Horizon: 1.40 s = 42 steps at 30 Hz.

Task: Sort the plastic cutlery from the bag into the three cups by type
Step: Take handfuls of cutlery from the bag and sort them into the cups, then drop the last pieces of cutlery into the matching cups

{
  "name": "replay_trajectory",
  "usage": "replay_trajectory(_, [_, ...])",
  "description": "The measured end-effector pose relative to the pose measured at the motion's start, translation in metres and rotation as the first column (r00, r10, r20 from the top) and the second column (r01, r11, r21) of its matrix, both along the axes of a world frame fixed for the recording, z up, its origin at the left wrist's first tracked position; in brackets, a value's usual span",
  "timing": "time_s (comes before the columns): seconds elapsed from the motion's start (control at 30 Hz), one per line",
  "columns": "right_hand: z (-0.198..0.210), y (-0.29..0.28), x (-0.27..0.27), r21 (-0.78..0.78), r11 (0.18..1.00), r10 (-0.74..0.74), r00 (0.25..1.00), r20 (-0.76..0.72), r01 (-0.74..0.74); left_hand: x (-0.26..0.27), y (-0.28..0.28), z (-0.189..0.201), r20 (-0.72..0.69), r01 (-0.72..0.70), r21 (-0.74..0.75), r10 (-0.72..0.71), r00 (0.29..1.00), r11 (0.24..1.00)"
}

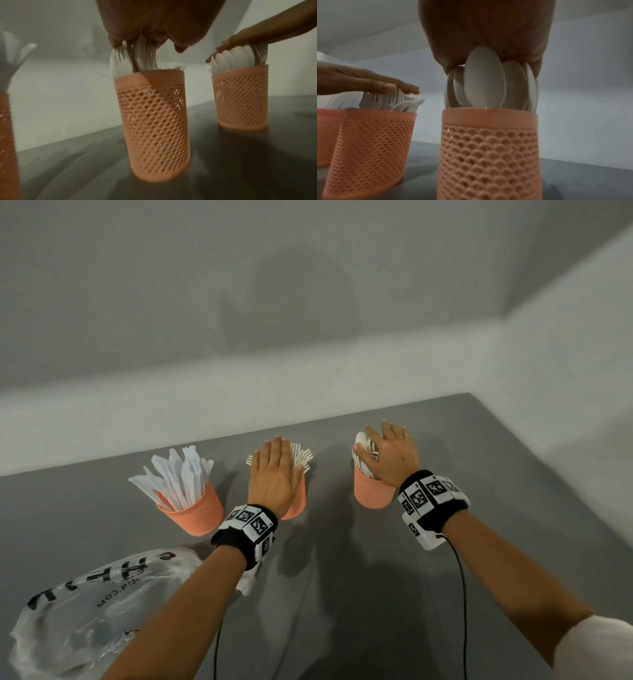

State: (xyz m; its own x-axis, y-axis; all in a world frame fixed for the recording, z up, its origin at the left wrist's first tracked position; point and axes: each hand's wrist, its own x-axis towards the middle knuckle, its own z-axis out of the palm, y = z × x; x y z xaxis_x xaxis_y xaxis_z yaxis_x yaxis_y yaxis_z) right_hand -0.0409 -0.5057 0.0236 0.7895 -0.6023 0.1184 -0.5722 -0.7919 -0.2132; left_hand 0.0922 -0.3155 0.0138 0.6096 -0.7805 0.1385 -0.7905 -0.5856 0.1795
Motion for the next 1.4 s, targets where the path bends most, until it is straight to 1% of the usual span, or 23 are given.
replay_trajectory(0.07, [0.000,0.000,0.002,0.025,1.000,-0.006,1.000,-0.027,0.007,0.001,-0.006,0.004,-0.008,-0.019,0.025,0.019,1.000,1.000])
replay_trajectory(0.17, [0.000,0.001,0.003,0.009,1.000,-0.009,0.998,-0.060,0.009,0.001,-0.011,0.007,-0.010,-0.069,0.041,0.069,0.998,0.997])
replay_trajectory(0.23, [0.000,0.001,0.003,0.001,1.000,-0.003,0.995,-0.101,0.003,-0.001,-0.013,0.008,-0.010,-0.075,0.072,0.076,0.997,0.995])
replay_trajectory(0.33, [0.007,0.003,0.002,0.016,1.000,0.003,0.987,-0.161,-0.001,-0.003,-0.015,0.012,-0.054,-0.072,0.107,0.078,0.996,0.992])
replay_trajectory(0.47, [0.014,0.006,0.000,0.060,0.998,0.007,0.981,-0.196,0.005,-0.004,-0.015,0.019,-0.117,-0.063,0.091,0.073,0.990,0.994])
replay_trajectory(0.53, [0.015,0.009,-0.002,0.076,0.997,-0.015,0.983,-0.182,0.029,-0.006,-0.011,0.021,-0.150,-0.055,0.058,0.063,0.987,0.997])
replay_trajectory(0.63, [0.019,0.017,-0.006,0.067,0.997,-0.044,0.997,-0.066,0.048,-0.013,-0.001,0.027,-0.124,-0.040,-0.003,0.039,0.991,0.999])
replay_trajectory(0.77, [0.032,0.035,-0.013,0.063,0.998,0.008,0.999,0.035,-0.010,-0.023,0.015,0.043,-0.131,-0.062,-0.097,0.049,0.990,0.993])
replay_trajectory(0.87, [0.053,0.050,-0.014,0.096,0.993,0.047,0.984,0.173,-0.064,-0.030,0.028,0.066,-0.151,-0.043,-0.262,0.003,0.989,0.964])
replay_trajectory(0.93, [0.067,0.063,-0.016,0.127,0.981,0.098,0.941,0.324,-0.146,-0.034,0.039,0.078,-0.174,-0.037,-0.420,-0.041,0.984,0.907])
replay_trajectory(1.0, [0.078,0.078,-0.019,0.213,0.940,0.138,0.867,0.479,-0.267,-0.041,0.053,0.089,-0.203,-0.053,-0.550,-0.072,0.977,0.834])
replay_trajectory(1.03, [0.081,0.087,-0.021,0.279,0.904,0.136,0.835,0.533,-0.325,-0.047,0.062,0.094,-0.228,-0.071,-0.582,-0.078,0.970,0.810])
replay_trajectory(1.07, [0.083,0.095,-0.023,0.340,0.864,0.129,0.817,0.562,-0.370,-0.053,0.072,0.097,-0.266,-0.090,-0.590,-0.087,0.960,0.802])
replay_trajectory(1.1, [0.083,0.102,-0.025,0.381,0.832,0.131,0.810,0.572,-0.404,-0.059,0.083,0.097,-0.307,-0.104,-0.578,-0.098,0.947,0.810])
replay_trajectory(1.17, [0.078,0.117,-0.026,0.425,0.785,0.161,0.810,0.563,-0.451,-0.075,0.112,0.092,-0.398,-0.122,-0.508,-0.107,0.911,0.853])
replay_trajectory(1.23, [0.068,0.133,-0.024,0.493,0.722,0.193,0.826,0.530,-0.485,-0.090,0.145,0.077,-0.536,-0.147,-0.385,-0.091,0.839,0.911])
replay_trajectory(1.33, [0.043,0.161,-0.019,0.583,0.626,0.296,0.849,0.436,-0.518,-0.118,0.199,0.038,-0.665,-0.169,-0.162,0.019,0.746,0.972])
replay_trajectory(1.4, [0.031,0.181,-0.015,0.581,0.611,0.406,0.843,0.352,-0.537,-0.142,0.238,0.009,-0.742,-0.192,0.008,0.135,0.657,0.981])
